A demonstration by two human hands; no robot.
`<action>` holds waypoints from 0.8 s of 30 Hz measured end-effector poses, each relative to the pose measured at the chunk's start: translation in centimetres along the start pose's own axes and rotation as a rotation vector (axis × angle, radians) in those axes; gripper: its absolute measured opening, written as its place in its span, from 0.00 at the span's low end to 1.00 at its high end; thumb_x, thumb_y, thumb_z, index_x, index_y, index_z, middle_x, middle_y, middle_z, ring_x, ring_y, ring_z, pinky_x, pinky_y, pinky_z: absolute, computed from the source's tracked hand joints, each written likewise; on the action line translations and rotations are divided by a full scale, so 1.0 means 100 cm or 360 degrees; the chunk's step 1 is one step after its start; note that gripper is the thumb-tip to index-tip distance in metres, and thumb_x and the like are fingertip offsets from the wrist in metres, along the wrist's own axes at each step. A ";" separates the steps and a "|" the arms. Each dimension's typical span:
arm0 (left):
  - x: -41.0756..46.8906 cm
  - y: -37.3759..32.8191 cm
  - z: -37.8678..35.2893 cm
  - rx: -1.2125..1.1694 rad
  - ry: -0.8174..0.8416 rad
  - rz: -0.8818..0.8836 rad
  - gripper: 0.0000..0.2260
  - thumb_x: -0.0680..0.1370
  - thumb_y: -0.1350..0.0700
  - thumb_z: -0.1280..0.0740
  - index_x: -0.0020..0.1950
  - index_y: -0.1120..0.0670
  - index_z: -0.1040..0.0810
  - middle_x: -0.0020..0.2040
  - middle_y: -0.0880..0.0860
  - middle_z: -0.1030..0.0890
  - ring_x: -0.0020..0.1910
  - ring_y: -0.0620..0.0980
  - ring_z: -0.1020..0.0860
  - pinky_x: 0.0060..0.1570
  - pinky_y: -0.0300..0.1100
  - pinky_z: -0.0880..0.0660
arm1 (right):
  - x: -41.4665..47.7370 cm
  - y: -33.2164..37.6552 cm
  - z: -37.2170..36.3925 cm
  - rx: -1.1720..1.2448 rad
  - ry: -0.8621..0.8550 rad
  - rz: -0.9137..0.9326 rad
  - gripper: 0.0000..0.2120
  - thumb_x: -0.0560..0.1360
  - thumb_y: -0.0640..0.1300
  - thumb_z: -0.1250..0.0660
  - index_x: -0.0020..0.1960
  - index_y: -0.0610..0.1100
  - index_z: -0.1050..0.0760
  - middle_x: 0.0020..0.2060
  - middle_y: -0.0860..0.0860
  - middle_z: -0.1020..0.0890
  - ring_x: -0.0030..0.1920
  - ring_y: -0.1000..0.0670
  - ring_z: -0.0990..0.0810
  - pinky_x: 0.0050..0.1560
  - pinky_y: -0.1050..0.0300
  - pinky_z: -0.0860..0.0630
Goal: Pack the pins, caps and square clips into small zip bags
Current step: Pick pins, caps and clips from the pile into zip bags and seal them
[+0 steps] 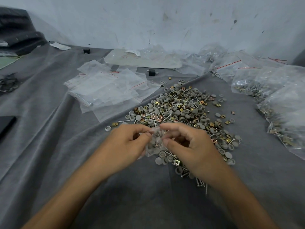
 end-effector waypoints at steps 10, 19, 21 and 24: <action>0.003 0.006 0.024 -0.0043 -0.0108 0.0052 0.09 0.76 0.43 0.37 0.51 0.33 0.19 0.30 0.47 0.19 0.29 0.43 0.24 0.33 0.39 0.29 | 0.002 -0.014 0.047 -0.0566 -0.0185 -0.0024 0.08 0.79 0.46 0.31 0.55 0.57 0.18 0.44 0.63 0.17 0.47 0.64 0.19 0.43 0.72 0.27; 0.002 0.005 0.029 -0.0102 -0.0175 0.0106 0.12 0.72 0.39 0.38 0.49 0.36 0.17 0.28 0.48 0.20 0.28 0.44 0.27 0.31 0.40 0.31 | 0.004 -0.016 -0.009 -0.1046 0.0121 0.0101 0.10 0.80 0.53 0.34 0.59 0.57 0.19 0.52 0.59 0.25 0.57 0.54 0.33 0.56 0.56 0.33; 0.002 0.005 0.029 -0.0087 -0.0182 0.0110 0.12 0.72 0.39 0.38 0.49 0.36 0.17 0.28 0.48 0.19 0.28 0.45 0.27 0.31 0.41 0.31 | 0.007 -0.016 -0.016 -0.1116 0.0133 0.0121 0.10 0.80 0.52 0.35 0.58 0.56 0.18 0.53 0.57 0.24 0.57 0.52 0.32 0.57 0.55 0.32; 0.001 0.005 0.030 -0.0051 -0.0181 0.0117 0.10 0.76 0.41 0.37 0.50 0.38 0.16 0.29 0.48 0.19 0.29 0.45 0.26 0.31 0.40 0.30 | 0.011 -0.019 -0.016 -0.1227 0.0057 0.0088 0.10 0.80 0.54 0.36 0.56 0.53 0.20 0.53 0.55 0.23 0.56 0.50 0.31 0.59 0.52 0.30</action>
Point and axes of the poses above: each hand's wrist, its own x-axis towards the middle knuckle, its own z-axis out of the back of the hand, y = z × x, the point moved 8 cm from there along x, towards the middle knuckle
